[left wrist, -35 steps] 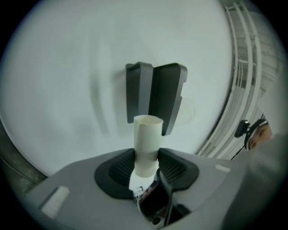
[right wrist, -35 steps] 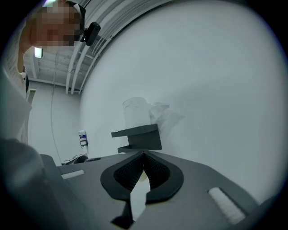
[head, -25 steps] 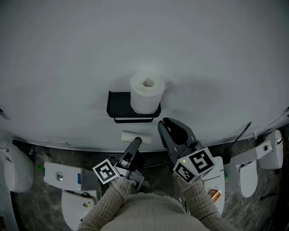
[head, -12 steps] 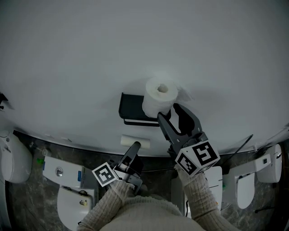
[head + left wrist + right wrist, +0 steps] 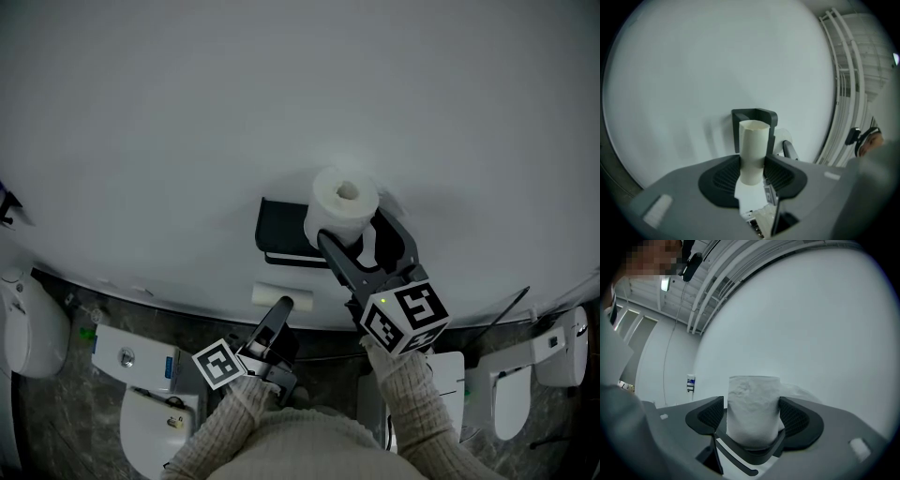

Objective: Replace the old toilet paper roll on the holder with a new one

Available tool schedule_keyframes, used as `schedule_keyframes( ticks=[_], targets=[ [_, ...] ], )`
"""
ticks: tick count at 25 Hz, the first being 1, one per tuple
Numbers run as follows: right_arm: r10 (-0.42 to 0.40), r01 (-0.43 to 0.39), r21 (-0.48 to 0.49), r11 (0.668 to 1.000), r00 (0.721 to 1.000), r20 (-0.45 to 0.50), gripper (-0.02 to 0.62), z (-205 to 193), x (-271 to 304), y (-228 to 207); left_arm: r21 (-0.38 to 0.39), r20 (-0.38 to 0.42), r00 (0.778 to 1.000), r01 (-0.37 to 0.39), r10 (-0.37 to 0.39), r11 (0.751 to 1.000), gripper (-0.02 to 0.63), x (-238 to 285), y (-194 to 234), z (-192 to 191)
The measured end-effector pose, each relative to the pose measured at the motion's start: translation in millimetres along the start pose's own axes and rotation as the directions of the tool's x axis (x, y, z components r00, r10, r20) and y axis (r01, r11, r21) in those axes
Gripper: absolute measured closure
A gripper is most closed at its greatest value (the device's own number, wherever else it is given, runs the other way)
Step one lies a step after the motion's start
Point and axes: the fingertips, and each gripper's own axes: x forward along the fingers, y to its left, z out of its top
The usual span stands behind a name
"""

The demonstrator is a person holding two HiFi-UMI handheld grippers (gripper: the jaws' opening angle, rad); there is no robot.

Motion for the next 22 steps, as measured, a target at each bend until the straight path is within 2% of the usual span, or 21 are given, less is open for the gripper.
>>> schedule_keyframes(
  ticks=[9, 22],
  targets=[
    [-0.010, 0.009, -0.031, 0.999, 1.000, -0.022, 0.227, 0, 11, -2, 0.007, -0.001, 1.000, 0.004, -0.004, 1.000, 0.453, 2, 0, 3],
    [-0.002, 0.002, -0.002, 1.000, 1.000, -0.012, 0.229, -2, 13, -3, 0.000, -0.016, 1.000, -0.002, 0.002, 1.000, 0.453, 0, 4, 2]
  ],
)
